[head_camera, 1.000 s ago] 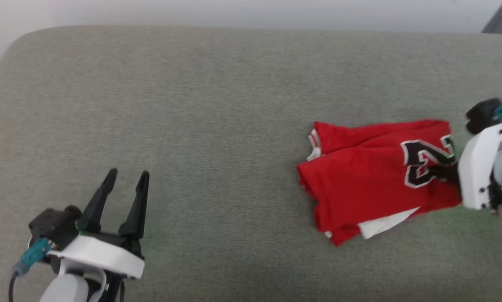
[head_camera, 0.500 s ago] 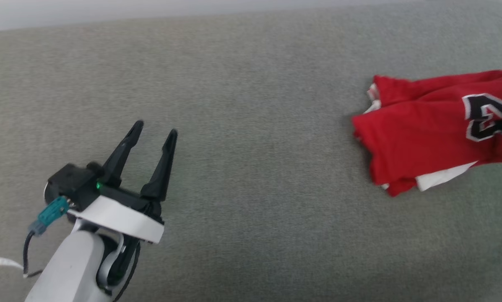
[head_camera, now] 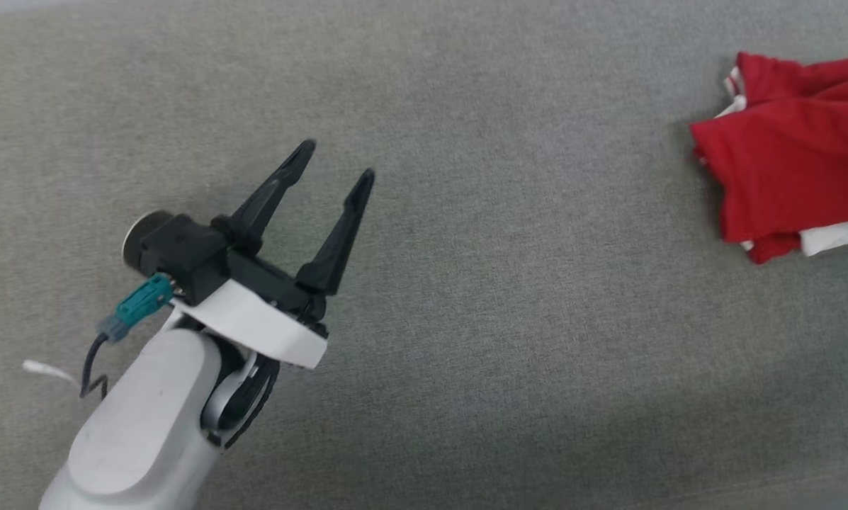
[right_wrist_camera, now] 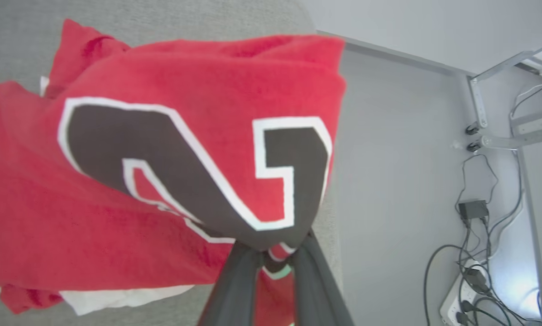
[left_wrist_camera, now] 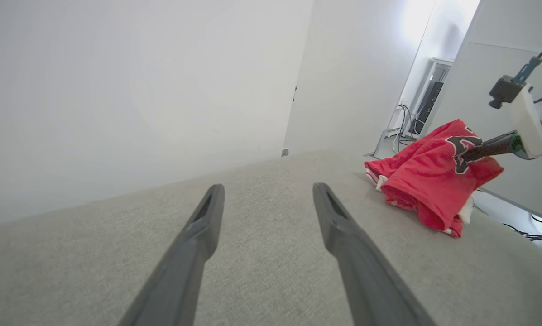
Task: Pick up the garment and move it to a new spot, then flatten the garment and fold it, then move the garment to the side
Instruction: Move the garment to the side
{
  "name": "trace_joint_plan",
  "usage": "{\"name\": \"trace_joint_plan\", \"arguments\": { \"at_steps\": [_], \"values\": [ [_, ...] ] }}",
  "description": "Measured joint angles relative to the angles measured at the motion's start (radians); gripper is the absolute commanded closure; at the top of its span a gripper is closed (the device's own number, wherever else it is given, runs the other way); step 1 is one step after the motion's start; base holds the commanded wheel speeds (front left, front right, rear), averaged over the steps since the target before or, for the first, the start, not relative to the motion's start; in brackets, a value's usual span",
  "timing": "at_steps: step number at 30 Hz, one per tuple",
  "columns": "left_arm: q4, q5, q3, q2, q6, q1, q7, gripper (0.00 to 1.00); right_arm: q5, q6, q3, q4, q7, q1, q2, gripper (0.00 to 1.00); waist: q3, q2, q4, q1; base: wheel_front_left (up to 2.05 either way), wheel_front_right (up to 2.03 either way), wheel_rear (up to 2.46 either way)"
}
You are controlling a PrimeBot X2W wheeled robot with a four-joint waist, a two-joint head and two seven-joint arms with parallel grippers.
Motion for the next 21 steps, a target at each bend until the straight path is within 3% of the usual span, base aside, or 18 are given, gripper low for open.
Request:
{"name": "trace_joint_plan", "arguments": {
  "at_steps": [12,21],
  "values": [
    [-0.011,0.0,-0.126,-0.02,0.0,-0.147,0.0,0.0,-0.255,0.0,-0.068,0.228,-0.148,-0.137,0.034,1.0,0.093,0.0,-0.007,0.0,0.0,0.0,0.0],
    [-0.006,-0.004,-0.171,-0.025,0.0,-0.203,0.0,0.0,-0.341,0.0,-0.143,0.384,-0.205,-0.193,0.134,1.0,0.132,0.0,0.016,0.0,0.0,0.0,0.0]
  ]
}}
